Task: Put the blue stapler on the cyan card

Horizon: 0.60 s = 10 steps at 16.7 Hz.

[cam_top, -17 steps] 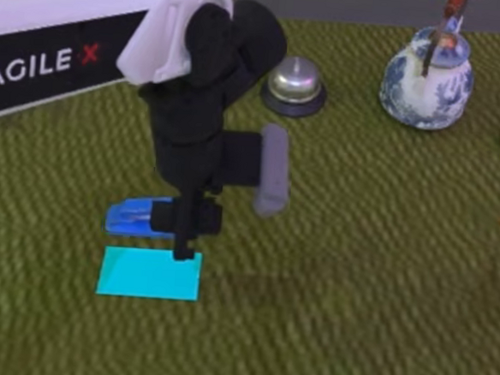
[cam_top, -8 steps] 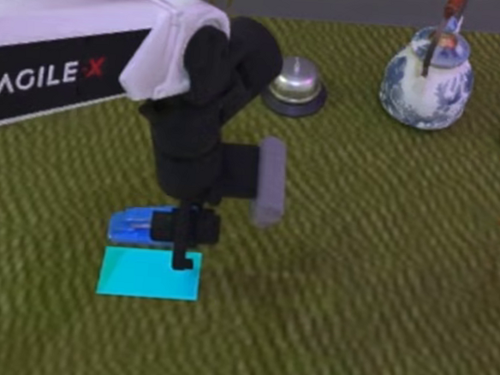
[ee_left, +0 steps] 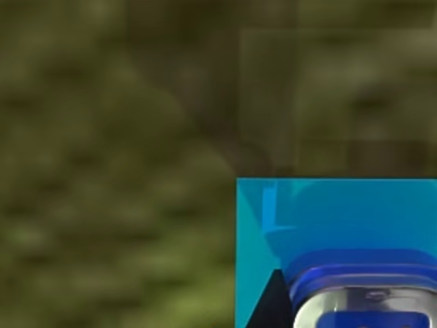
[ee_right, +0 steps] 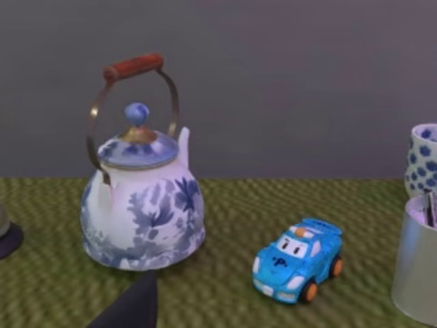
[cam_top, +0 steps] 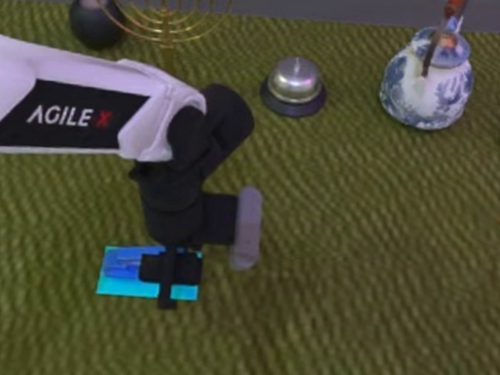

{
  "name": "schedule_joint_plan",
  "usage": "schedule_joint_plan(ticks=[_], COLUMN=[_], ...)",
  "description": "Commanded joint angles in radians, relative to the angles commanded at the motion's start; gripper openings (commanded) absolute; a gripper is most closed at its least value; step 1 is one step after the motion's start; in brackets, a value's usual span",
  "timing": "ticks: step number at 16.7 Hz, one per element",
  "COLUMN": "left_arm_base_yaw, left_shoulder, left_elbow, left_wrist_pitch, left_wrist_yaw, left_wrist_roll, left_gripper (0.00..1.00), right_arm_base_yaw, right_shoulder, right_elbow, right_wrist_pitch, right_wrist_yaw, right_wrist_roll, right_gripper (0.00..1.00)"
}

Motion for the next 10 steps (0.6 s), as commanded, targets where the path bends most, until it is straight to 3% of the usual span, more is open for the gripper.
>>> schedule_joint_plan(ticks=[4,10], left_arm_base_yaw=[0.0,0.0], left_shoulder=[0.001,0.001], left_elbow=[-0.001,-0.001], left_wrist_pitch=[0.001,0.001], left_wrist_yaw=[0.0,0.0], left_wrist_roll=[0.0,0.0], left_gripper=[0.0,0.45], right_arm_base_yaw=[0.0,0.0], right_shoulder=[0.0,0.0], right_elbow=[0.0,0.0], right_wrist_pitch=[0.0,0.0], right_wrist_yaw=[0.0,0.0], right_wrist_roll=[0.0,0.0], right_gripper=[1.0,1.0])
